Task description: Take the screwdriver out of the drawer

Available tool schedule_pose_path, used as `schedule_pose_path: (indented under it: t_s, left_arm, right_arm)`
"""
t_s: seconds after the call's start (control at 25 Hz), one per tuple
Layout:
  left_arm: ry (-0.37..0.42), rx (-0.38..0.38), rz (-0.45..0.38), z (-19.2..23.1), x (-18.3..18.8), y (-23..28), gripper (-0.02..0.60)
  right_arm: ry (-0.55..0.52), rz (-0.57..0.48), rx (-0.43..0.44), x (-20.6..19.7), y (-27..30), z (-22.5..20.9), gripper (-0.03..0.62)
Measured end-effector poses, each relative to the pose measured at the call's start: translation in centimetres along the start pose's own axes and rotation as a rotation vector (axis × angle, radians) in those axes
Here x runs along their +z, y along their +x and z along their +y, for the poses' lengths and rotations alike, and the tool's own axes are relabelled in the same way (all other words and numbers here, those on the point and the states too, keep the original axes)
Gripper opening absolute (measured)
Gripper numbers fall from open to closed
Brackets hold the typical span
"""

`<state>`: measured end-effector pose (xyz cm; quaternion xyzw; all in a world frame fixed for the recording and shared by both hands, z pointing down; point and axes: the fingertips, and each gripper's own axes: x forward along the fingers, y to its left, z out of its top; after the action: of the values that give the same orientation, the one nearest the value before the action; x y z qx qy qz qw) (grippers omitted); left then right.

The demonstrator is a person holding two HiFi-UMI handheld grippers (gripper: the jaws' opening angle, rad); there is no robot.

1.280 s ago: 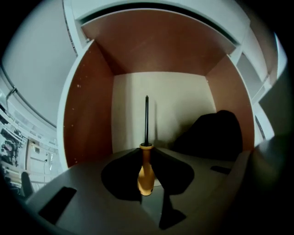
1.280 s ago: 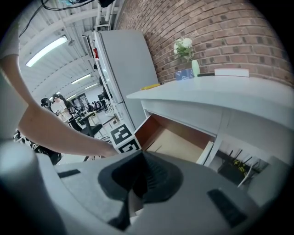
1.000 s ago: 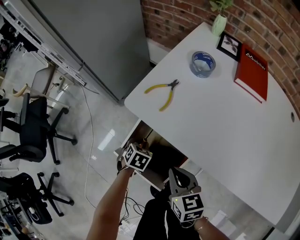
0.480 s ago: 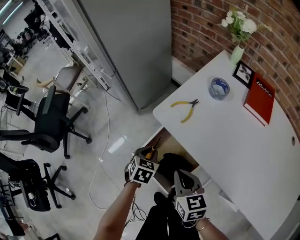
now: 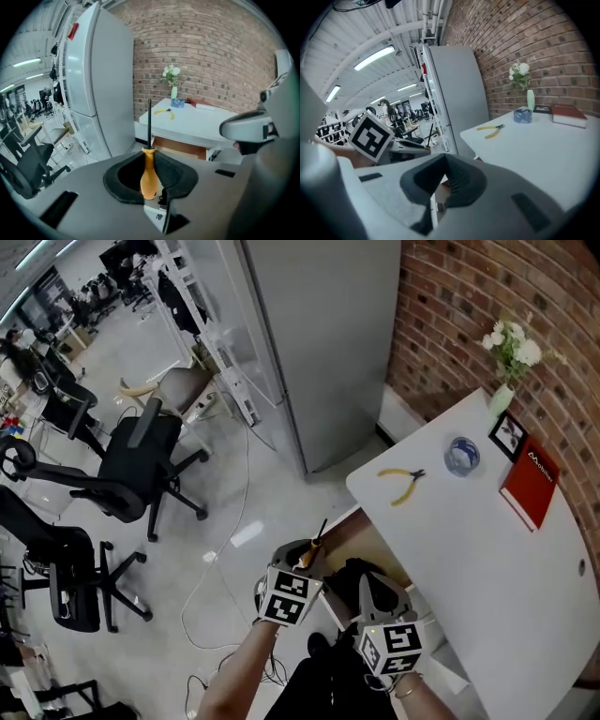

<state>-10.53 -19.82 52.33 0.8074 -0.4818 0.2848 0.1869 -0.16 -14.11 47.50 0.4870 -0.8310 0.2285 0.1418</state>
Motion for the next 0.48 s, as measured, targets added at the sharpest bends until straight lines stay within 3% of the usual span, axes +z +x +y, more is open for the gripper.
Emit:
schedule_pose_path:
  t_s: [0.48]
  left_arm:
    - [-0.15,0.123,-0.198,2.9,3.6,-10.5,0.06]
  right_arm:
    - [-0.064,-0.054,0.134,5.4,-1.2,4.3,0.002]
